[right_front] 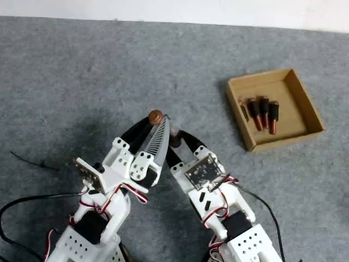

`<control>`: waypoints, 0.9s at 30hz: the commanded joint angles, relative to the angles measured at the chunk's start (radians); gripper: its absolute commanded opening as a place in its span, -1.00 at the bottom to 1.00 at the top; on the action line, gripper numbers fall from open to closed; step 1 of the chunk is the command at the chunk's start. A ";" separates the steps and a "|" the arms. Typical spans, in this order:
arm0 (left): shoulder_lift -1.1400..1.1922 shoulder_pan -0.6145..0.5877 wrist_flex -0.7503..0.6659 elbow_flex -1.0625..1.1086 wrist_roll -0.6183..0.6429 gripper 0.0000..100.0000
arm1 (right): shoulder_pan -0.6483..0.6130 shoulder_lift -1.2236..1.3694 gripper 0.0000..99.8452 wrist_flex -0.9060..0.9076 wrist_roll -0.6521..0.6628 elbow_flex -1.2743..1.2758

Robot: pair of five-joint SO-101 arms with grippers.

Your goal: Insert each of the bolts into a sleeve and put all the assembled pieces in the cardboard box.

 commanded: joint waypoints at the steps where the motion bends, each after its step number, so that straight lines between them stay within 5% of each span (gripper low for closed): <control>1: -0.019 -0.007 0.003 -0.001 0.014 -0.99 | -0.010 -0.024 -0.99 -0.051 0.012 0.159; 27: -0.019 -0.013 0.066 0.013 0.014 -0.99 | 0.001 -0.024 -0.99 -0.050 0.012 0.159</control>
